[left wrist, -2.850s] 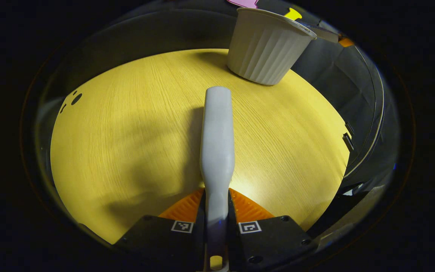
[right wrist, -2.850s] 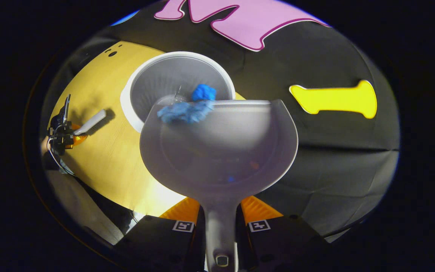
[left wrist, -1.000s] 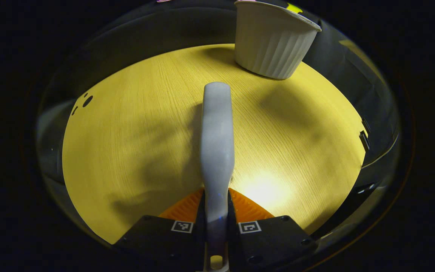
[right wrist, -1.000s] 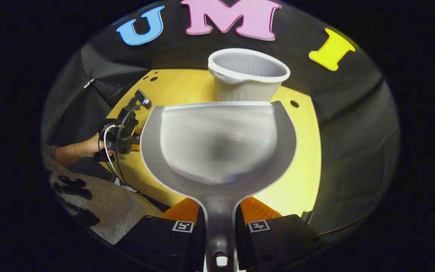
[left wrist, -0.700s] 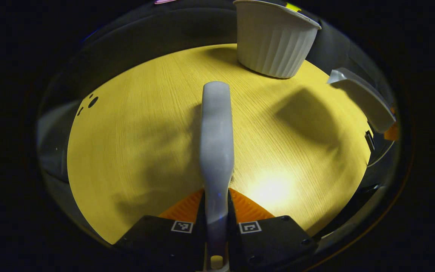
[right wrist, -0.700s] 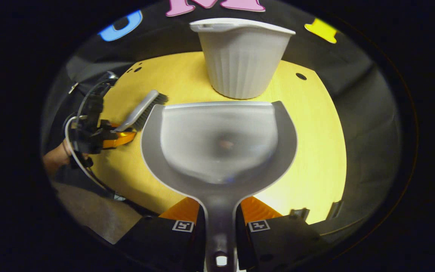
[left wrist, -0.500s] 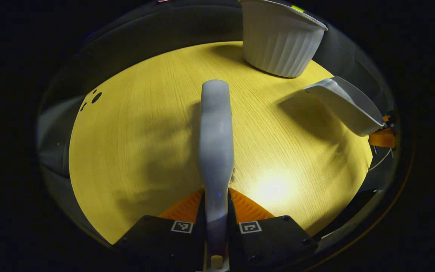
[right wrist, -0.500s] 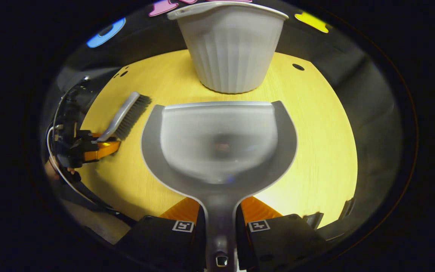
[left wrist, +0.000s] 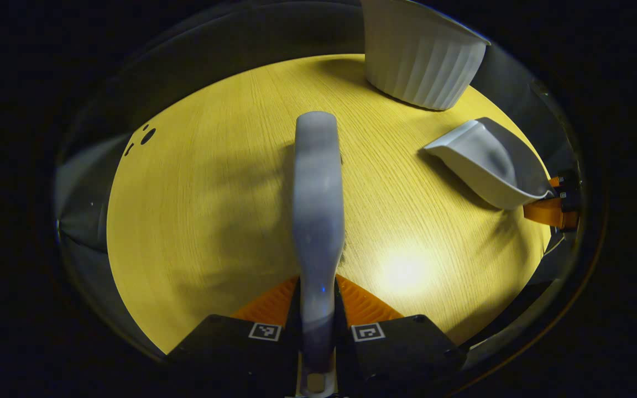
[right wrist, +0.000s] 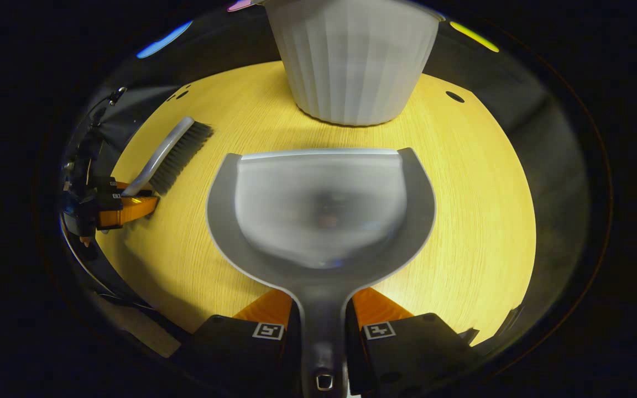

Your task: Pick up the small broom and dustpan from the desktop, sweep the trash into the dustpan with the broom, and then empty the trash into the garbage bin.

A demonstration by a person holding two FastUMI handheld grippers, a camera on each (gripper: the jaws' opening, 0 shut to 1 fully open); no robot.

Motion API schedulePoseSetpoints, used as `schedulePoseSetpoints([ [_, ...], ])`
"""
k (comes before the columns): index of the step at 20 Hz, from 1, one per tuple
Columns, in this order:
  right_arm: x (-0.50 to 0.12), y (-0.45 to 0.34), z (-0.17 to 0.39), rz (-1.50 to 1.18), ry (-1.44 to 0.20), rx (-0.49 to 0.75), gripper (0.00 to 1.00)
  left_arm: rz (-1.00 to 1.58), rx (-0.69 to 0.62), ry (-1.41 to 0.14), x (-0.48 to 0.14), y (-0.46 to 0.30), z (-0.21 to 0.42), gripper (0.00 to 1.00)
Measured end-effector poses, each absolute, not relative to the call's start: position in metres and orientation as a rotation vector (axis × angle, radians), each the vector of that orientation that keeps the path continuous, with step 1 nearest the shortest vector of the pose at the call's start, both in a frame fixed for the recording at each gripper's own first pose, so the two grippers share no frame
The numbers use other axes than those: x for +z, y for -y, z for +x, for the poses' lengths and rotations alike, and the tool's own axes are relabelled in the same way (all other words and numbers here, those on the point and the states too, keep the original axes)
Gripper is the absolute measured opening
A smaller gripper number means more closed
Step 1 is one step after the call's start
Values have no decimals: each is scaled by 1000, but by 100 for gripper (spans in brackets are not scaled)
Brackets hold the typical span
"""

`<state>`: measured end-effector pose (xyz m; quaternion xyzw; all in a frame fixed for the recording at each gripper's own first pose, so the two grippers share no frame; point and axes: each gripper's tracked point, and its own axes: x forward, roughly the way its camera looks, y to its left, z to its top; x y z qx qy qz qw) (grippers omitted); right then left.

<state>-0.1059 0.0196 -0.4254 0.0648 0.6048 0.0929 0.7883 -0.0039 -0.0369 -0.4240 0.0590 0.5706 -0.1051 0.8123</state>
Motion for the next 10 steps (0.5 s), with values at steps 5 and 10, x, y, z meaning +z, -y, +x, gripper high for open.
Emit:
schedulePoseSetpoints([
  [5,-427,-18,-109,115,-1304,214,37,119,-217,-1218,-423,36,-3,33],
  [10,-424,-24,-111,191,-1306,221,42,148,-208,-1228,-422,35,-4,38],
])
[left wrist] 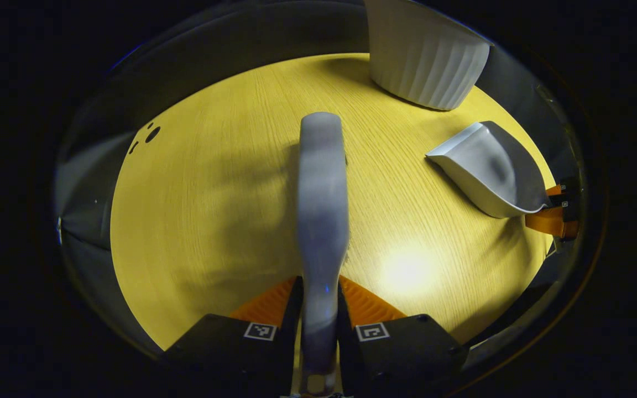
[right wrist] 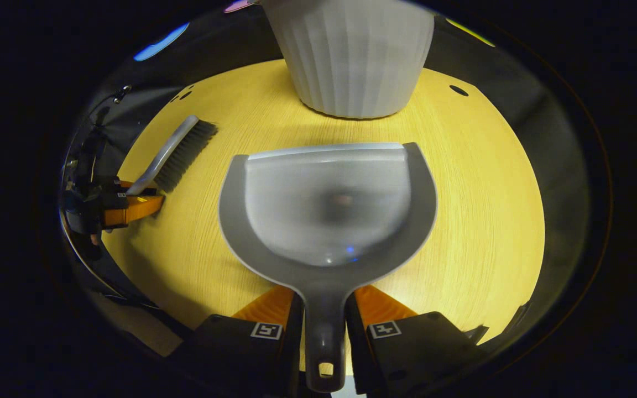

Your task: Pick up the small broom and dustpan from the desktop, sweep the trash into the dustpan with the broom, and then empty the trash into the garbage bin.

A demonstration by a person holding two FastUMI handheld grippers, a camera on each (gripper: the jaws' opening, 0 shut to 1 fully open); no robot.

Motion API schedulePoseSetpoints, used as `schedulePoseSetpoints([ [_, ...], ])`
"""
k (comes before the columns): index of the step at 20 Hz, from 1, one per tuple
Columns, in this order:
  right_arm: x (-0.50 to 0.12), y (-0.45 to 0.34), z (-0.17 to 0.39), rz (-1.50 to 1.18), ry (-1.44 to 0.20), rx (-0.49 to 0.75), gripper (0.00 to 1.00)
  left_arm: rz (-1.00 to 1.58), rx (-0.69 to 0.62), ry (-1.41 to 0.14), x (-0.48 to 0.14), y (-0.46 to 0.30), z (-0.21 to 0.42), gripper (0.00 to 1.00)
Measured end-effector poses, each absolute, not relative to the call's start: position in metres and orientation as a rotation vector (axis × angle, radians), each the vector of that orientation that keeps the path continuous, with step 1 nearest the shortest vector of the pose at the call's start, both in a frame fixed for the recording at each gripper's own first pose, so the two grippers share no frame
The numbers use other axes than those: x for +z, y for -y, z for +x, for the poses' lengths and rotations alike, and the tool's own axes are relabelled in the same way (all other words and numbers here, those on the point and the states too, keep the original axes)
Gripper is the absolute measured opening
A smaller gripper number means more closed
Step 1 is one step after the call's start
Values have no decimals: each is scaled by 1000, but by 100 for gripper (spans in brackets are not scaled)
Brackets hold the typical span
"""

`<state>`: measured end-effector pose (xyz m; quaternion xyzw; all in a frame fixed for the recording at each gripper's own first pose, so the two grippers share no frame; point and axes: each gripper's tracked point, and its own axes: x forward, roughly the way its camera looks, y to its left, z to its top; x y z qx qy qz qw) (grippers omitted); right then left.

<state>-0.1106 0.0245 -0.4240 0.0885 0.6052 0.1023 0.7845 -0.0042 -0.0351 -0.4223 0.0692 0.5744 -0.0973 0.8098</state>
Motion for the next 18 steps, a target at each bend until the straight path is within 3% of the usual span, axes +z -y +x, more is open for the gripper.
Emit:
schedulePoseSetpoints([
  [2,-421,-26,-114,197,-1306,227,46,138,-222,-1228,-422,40,-7,39],
  [3,-419,-26,-116,194,-1302,227,57,133,-228,-1230,-421,41,-9,47],
  [4,-415,-24,-117,186,-1295,225,52,133,-231,-1224,-418,41,-9,51],
  [5,-413,-23,-118,183,-1290,227,64,138,-233,-1208,-414,41,-9,54],
  [6,-410,-22,-119,179,-1285,228,69,151,-229,-1181,-408,39,-7,62],
  [9,-387,-16,-121,168,-1242,223,73,222,-198,-1082,-388,28,7,74],
  [11,-366,-11,-120,165,-1208,221,86,254,-176,-1010,-369,20,15,80],
  [12,-356,-9,-116,160,-1183,220,98,251,-170,-971,-360,20,21,82],
  [18,-274,-1,-74,187,-949,172,100,196,-146,-712,-274,16,48,83],
])
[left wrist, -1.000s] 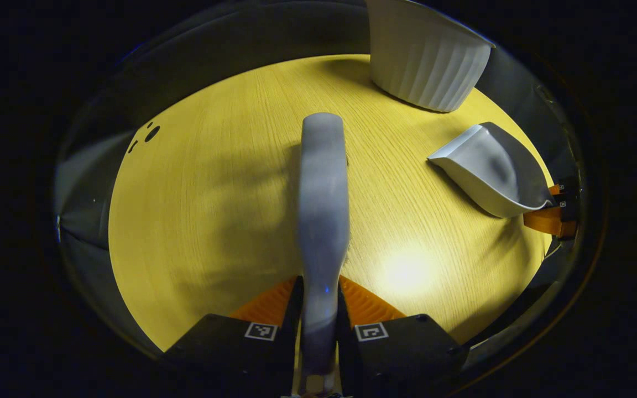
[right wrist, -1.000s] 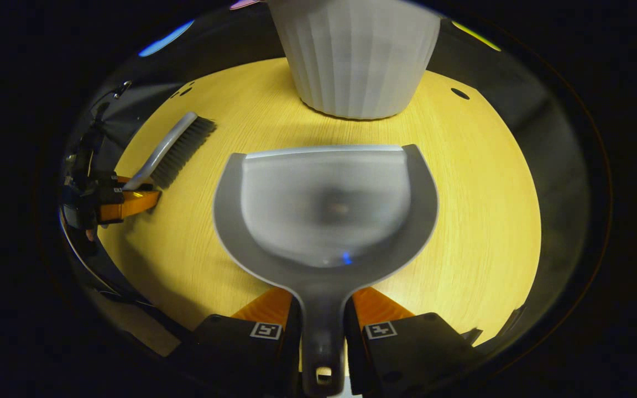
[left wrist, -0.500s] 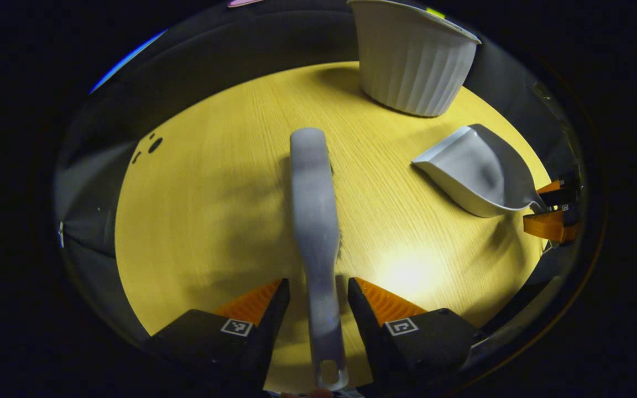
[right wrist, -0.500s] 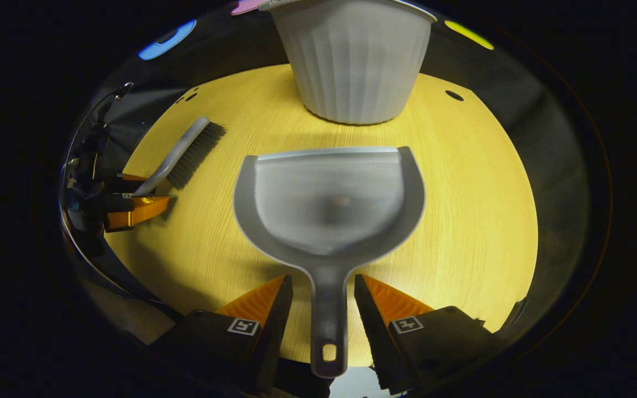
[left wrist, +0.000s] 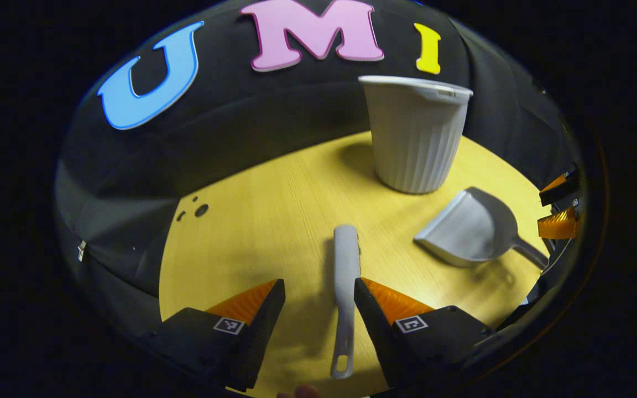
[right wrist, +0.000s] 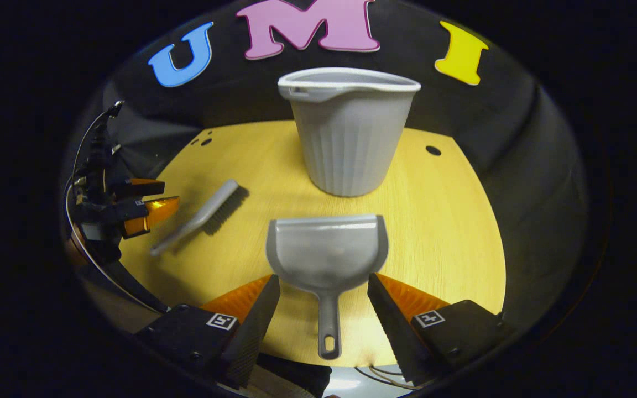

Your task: Pick up the small broom and dustpan from the desktop, sweep the trash into the dustpan with the broom, and then empty the trash into the garbage bin.

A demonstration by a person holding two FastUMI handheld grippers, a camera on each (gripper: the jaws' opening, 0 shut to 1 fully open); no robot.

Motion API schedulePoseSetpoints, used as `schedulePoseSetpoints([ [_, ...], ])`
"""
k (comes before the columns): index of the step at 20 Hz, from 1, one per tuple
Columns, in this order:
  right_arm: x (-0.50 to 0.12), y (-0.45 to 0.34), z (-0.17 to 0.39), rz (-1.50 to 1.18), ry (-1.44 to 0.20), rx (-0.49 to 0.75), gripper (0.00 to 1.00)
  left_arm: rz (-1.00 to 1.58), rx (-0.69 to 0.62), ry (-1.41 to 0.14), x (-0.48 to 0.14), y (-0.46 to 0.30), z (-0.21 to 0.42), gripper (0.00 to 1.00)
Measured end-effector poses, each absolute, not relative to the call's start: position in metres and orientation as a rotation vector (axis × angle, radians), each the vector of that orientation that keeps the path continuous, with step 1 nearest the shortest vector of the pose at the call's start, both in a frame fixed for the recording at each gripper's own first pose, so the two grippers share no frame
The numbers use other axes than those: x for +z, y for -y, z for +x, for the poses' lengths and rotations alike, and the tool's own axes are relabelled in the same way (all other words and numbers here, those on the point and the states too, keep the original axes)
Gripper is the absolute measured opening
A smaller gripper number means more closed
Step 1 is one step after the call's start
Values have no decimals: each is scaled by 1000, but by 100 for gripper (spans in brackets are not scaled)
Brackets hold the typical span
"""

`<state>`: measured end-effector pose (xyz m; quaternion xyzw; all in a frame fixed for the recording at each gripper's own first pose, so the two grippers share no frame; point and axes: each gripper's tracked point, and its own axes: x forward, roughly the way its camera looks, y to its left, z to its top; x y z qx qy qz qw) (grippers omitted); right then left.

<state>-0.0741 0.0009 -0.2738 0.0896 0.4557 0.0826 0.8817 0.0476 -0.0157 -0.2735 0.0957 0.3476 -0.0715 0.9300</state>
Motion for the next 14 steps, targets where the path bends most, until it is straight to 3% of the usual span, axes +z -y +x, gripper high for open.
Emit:
schedulePoseSetpoints([
  [9,-160,-2,-21,139,-649,98,100,58,-146,-331,-132,11,63,84],
  [14,-112,-25,-15,107,-520,64,99,63,-161,-226,-92,0,52,87],
])
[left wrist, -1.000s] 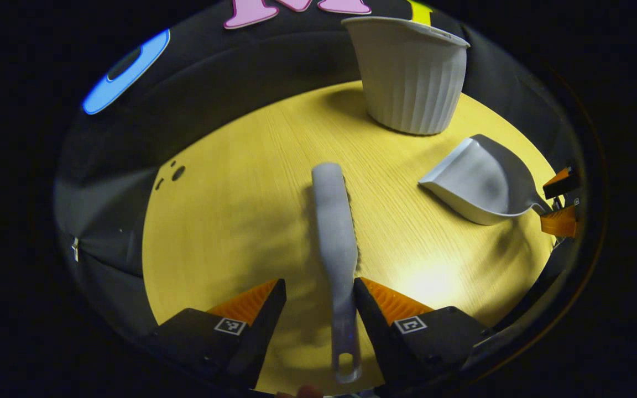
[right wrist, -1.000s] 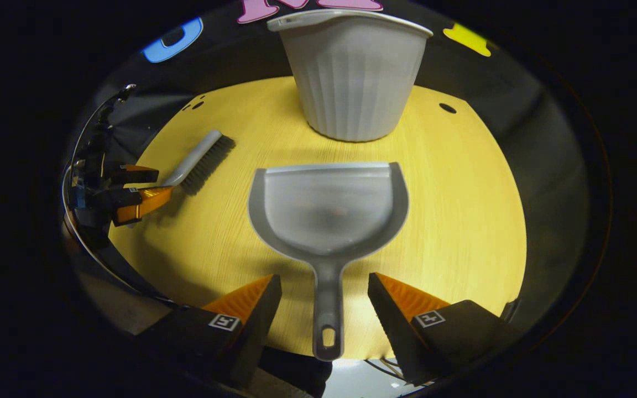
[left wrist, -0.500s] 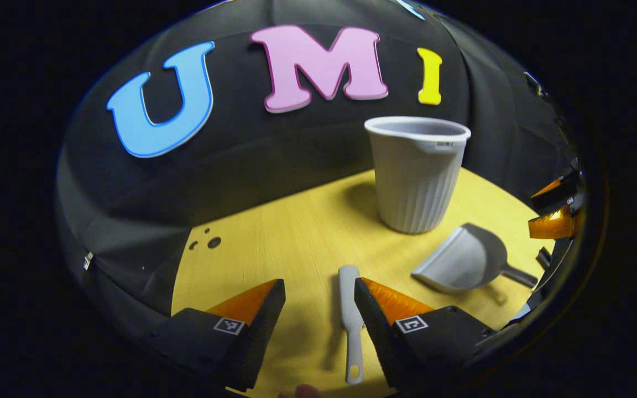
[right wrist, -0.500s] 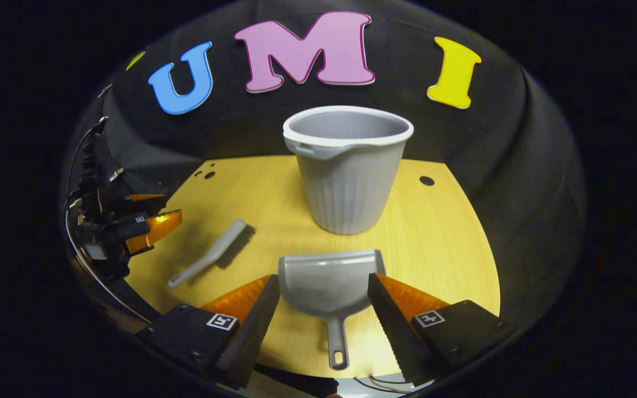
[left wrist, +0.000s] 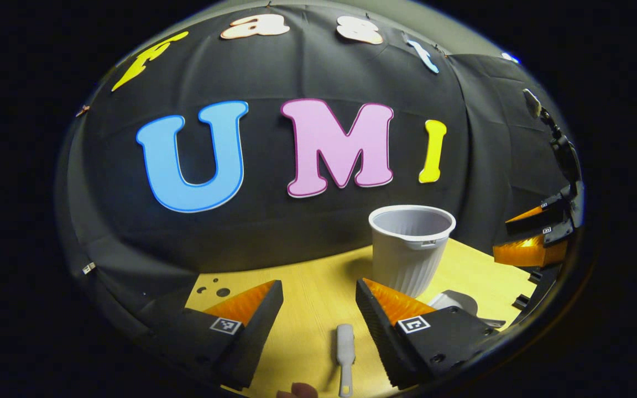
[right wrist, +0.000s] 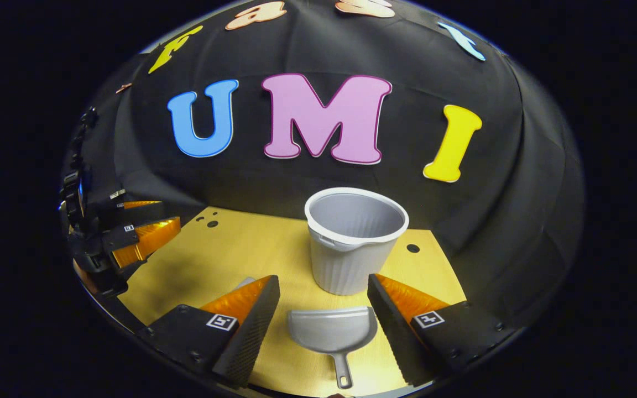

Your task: Pick up the small broom and dustpan from the desktop, sweep the trash into the dustpan with the broom, and then empty the trash into the garbage bin.

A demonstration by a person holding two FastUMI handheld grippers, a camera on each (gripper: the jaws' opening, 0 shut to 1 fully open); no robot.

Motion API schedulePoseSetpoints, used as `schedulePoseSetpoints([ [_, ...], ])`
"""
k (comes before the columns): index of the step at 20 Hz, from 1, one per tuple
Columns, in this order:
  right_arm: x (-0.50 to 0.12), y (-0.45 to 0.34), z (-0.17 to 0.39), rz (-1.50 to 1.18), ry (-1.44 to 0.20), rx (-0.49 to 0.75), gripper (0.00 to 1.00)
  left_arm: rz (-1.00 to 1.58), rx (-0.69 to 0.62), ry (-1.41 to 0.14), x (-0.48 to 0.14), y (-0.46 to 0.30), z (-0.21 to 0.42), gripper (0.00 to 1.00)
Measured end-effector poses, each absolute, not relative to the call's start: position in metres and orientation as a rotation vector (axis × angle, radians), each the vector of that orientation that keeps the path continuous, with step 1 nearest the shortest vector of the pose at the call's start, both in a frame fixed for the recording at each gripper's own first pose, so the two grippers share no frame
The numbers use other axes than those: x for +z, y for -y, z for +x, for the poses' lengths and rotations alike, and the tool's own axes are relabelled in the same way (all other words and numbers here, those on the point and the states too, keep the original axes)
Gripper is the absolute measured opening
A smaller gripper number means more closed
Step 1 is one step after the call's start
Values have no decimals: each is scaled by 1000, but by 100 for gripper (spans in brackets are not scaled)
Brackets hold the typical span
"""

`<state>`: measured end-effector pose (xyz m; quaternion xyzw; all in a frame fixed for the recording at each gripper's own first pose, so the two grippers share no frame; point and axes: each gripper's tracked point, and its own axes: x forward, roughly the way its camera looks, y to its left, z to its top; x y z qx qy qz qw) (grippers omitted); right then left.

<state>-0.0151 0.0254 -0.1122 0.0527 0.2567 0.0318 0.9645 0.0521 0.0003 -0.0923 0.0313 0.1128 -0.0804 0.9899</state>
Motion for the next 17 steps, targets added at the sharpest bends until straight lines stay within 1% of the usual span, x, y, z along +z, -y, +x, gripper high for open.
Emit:
schedulePoseSetpoints([
  [5,-96,-41,-15,77,-487,-25,97,76,-249,-120,-64,7,51,87],
  [9,-76,-55,-12,98,-479,-61,97,64,-300,-118,-65,11,49,88],
  [10,-74,-53,-11,85,-477,-68,97,53,-306,-122,-65,11,48,87],
  [12,-72,-52,-10,59,-479,-79,97,46,-292,-133,-66,3,48,89],
  [17,-70,-53,-7,48,-474,-93,97,26,-290,-137,-67,0,53,89],
])
